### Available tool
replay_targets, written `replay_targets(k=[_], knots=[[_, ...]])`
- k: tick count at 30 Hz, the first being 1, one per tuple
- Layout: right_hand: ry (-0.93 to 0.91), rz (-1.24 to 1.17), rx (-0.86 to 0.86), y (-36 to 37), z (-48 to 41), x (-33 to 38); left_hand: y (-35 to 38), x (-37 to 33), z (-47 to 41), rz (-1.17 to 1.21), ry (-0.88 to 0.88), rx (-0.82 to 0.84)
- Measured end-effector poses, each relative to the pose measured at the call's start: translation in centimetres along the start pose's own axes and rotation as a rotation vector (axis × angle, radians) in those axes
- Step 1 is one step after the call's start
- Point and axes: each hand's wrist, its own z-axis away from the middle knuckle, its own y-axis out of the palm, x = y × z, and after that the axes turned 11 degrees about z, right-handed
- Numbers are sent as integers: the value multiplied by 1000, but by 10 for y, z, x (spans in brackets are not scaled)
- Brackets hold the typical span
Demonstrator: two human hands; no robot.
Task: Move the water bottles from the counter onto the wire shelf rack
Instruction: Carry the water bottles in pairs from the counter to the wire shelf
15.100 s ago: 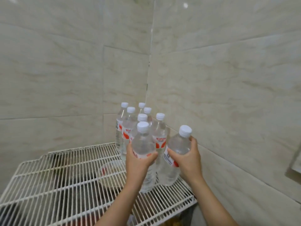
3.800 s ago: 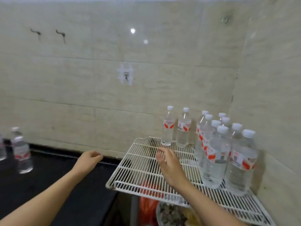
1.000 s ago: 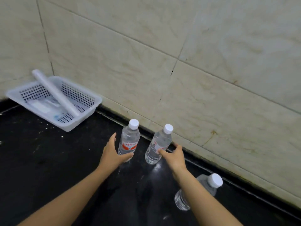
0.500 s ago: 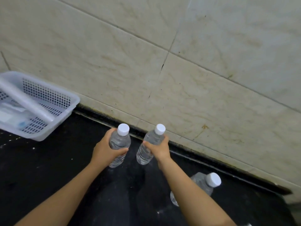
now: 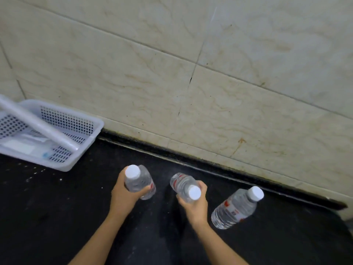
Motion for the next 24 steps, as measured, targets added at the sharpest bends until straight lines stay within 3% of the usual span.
replay_targets(k=[3,8,15,24], knots=[[-58,37,33,-14,33,-11,-17,4,34,139,-52,-103],[-109,46,82,-50,75,-30,-39,10,90,258,-88,-134],[16,-2,85,-89,117,-47,-27,-2,136,135,-36,25],[58,-2,-73,-193,166,-97,42,-11,208,87,-53,265]])
